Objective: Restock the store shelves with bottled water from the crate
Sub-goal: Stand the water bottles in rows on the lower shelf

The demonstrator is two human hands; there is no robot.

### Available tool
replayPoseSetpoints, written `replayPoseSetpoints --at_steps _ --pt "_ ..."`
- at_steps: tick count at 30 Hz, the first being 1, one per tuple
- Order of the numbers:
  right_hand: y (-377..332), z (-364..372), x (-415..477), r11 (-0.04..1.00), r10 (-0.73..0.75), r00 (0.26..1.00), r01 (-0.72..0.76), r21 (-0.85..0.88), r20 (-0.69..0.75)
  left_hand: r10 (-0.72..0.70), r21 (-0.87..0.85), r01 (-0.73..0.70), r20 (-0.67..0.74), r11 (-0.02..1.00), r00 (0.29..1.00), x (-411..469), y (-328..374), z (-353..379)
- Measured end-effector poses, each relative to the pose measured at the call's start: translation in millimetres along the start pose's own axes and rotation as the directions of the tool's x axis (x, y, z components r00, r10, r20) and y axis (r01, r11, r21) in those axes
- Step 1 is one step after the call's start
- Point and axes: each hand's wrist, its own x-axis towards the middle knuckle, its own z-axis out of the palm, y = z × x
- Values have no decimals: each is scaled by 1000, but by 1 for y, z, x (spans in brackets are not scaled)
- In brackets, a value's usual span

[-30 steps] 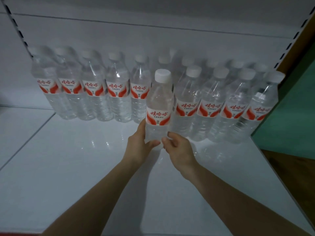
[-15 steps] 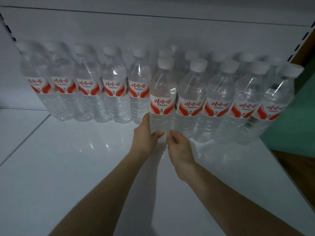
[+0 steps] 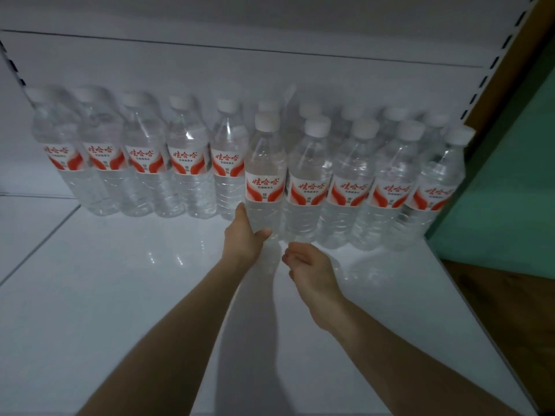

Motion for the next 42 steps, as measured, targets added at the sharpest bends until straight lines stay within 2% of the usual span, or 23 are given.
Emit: replayPoseSetpoints --at_steps 2,4,6,8,11,13,17,20,21,23,25,27,30,32,33,35,38,42 --pt "-3 -15 -10 1000 15 999 -14 22 -28 -78 -2 78 -37 997 996 -9 6 3" --pt "-5 -30 -18 999 11 999 -8 51 -51 -128 -14 127 -137 992 982 -24 13 9" --pt "-7 -46 -28 997 -2 997 8 80 -78 -117 -26 114 -223 993 968 -46 20 18" --pt "-9 -63 -39 994 -8 993 20 105 -115 -48 -41 39 -231 998 972 -75 32 29" --pt "-18 -92 -65 995 -6 991 19 101 -132 98 -60 -107 -131 992 987 -121 56 45" --pt "-25 -117 -87 992 -83 987 94 78 -139 164 -88 -168 -53 982 985 -148 79 56" --pt "-28 -195 -141 971 -208 944 230 60 -256 346 -159 -329 91 931 934 -199 133 92" --pt "-13 -274 -186 971 -188 888 232 57 -421 473 -223 -427 233 876 850 -244 175 137" --pt "-3 -300 -200 975 -169 870 216 50 -464 513 -223 -463 310 858 800 -260 186 154" --pt "23 -348 -228 992 -117 850 121 -25 -514 566 -206 -545 504 813 652 -294 203 190" --pt "53 -389 -256 992 -47 844 -25 -127 -534 495 -151 -573 702 806 512 -329 212 226" --pt "86 -422 -282 952 36 834 -197 -236 -551 332 -36 -581 849 813 412 -362 212 257" --pt "141 -448 -310 746 277 825 -508 -431 -493 103 91 -617 957 781 271 -398 208 287" --pt "174 -451 -317 575 436 813 -582 -575 -386 -8 144 -646 978 750 209 -411 204 299" --pt "187 -447 -319 501 512 793 -589 -635 -331 -46 166 -648 979 743 199 -414 202 303" --pt "197 -436 -323 372 603 745 -578 -727 -284 -94 222 -647 969 729 227 -416 196 310" --pt "205 -419 -322 380 525 797 -533 -756 -299 -137 267 -669 961 694 242 -415 191 314" --pt "215 -405 -319 205 485 802 -492 -846 -349 -168 301 -637 950 709 262 -412 188 316"
